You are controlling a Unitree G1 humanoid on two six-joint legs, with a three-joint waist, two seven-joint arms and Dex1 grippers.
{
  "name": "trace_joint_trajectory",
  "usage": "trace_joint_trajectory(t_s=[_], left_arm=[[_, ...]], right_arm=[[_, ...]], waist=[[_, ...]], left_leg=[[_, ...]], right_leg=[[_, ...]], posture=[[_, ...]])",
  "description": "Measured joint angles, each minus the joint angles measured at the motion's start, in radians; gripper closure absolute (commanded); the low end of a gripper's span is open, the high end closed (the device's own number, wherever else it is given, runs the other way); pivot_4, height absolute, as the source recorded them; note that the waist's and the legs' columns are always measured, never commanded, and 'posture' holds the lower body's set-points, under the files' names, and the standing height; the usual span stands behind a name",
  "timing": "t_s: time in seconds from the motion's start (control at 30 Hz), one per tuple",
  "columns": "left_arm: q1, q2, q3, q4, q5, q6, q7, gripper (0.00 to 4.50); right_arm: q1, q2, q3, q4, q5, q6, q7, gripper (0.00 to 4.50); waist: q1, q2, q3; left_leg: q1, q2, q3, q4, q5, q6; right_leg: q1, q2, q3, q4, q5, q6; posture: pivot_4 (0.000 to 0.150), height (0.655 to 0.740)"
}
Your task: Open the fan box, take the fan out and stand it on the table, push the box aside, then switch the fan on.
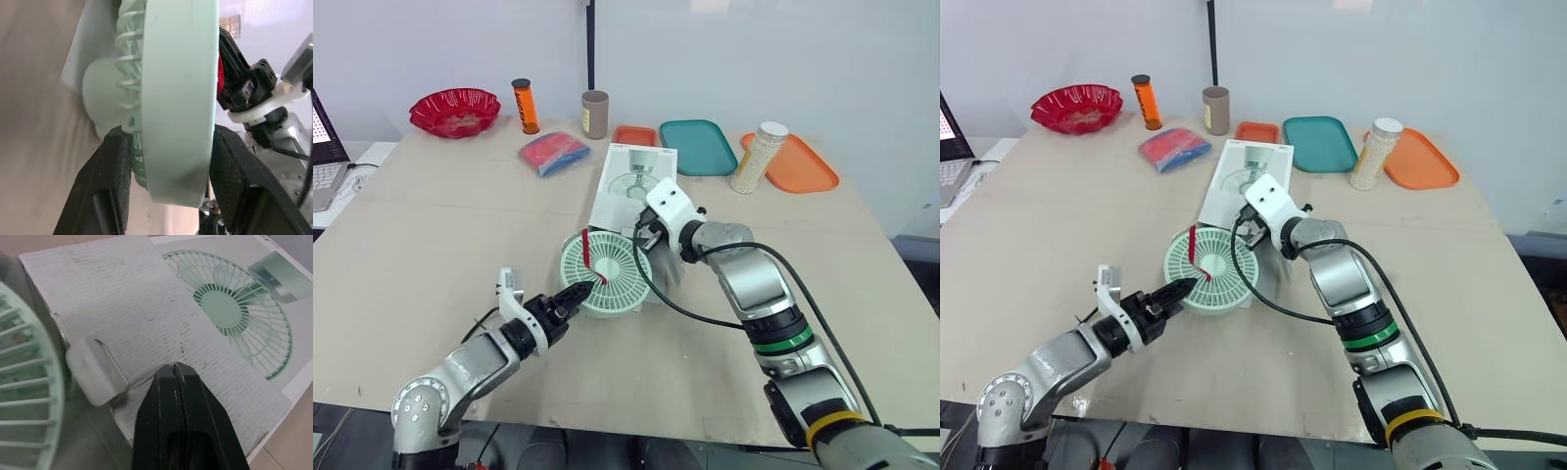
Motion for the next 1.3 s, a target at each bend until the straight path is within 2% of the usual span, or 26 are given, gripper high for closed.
trace_joint_trajectory(t_s=[0.27,0.57,0.73,1.07,1.27,1.3], left_arm=[[0.068,0.056,-0.019,-0.079,-0.073,-0.068,0.035,2.44],[0.249,0.115,-0.038,-0.265,-0.105,-0.178,0.064,2.44],[0.252,0.191,-0.049,-0.273,-0.105,-0.182,0.047,2.44],[0.347,0.229,-0.123,-0.375,-0.103,-0.289,0.051,2.44],[0.345,0.264,-0.131,-0.39,-0.104,-0.334,0.06,2.44],[0.345,0.266,-0.131,-0.39,-0.104,-0.335,0.06,1.72]], right_arm=[[-0.001,0.0,0.013,-0.009,-0.012,0.002,0.0,4.5],[-0.003,-0.008,0.055,-0.034,-0.034,0.005,0.001,4.5],[-0.003,-0.007,0.063,-0.038,-0.036,0.011,0.0,4.5],[-0.012,0.008,0.064,-0.035,-0.036,0.022,-0.003,4.5],[-0.022,0.016,0.064,-0.022,-0.036,0.025,-0.008,4.5],[-0.021,0.017,0.064,-0.022,-0.036,0.025,-0.009,4.5]], waist=[[-0.001,0.0,-0.001],[-0.003,-0.001,-0.002],[-0.002,-0.001,-0.002],[-0.004,-0.002,-0.002],[-0.004,-0.002,-0.002],[-0.004,-0.002,-0.002]], left_leg=[[0.0,0.001,0.001,-0.001,-0.001,0.0],[0.004,0.002,0.005,-0.002,-0.003,-0.001],[0.007,0.004,0.008,-0.003,-0.004,-0.002],[0.012,0.006,0.016,-0.003,-0.008,-0.003],[0.013,0.007,0.018,-0.003,-0.008,-0.003],[0.013,0.007,0.018,-0.003,-0.008,-0.003]], right_leg=[[-0.001,0.001,0.001,-0.001,-0.001,-0.001],[-0.002,0.002,0.005,-0.002,-0.002,-0.003],[-0.003,0.003,0.009,-0.002,-0.003,-0.003],[-0.003,0.004,0.02,-0.002,-0.004,-0.004],[-0.003,0.005,0.022,-0.002,-0.006,-0.008],[-0.004,0.005,0.022,-0.002,-0.006,-0.008]], posture=[[0.15,0.74],[0.15,0.74],[0.15,0.74],[0.15,0.74],[0.15,0.74],[0.15,0.74]])
